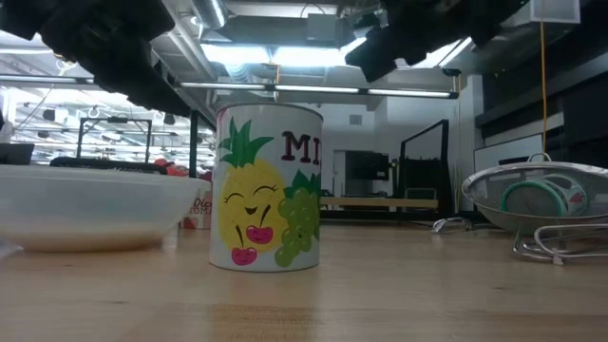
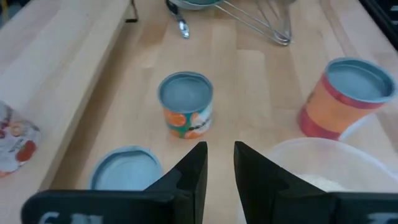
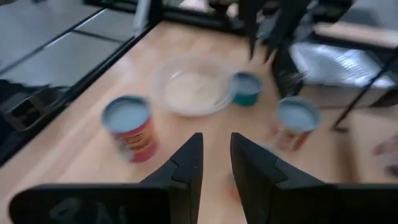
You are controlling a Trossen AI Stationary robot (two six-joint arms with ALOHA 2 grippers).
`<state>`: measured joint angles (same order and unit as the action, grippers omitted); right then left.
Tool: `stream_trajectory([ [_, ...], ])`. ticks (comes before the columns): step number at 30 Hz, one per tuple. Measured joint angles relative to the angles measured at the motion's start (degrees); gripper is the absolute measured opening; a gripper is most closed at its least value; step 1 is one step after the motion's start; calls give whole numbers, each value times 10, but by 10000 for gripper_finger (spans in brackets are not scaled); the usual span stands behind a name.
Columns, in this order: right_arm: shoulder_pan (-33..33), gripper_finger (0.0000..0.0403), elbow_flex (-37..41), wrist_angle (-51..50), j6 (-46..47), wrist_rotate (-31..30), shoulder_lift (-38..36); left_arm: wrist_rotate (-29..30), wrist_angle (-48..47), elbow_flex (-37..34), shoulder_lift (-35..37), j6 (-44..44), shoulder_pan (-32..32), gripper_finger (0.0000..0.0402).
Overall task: Pick and place cans onto a shelf
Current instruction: Put the pink diced tomato can on the shelf
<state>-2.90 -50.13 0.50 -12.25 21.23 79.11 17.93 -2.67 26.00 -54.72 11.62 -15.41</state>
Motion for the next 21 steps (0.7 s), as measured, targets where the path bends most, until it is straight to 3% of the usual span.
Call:
stream_trajectory([
  [6,-13,86,-35,55,0,-55,0,41,4,-3,0,-2,0,73],
  [11,-23,86,-73,109,0,-81,22,42,6,-3,0,-2,0,72],
  [21,-24,86,-147,120,0,-81,163,42,8,-3,0,-2,0,72],
])
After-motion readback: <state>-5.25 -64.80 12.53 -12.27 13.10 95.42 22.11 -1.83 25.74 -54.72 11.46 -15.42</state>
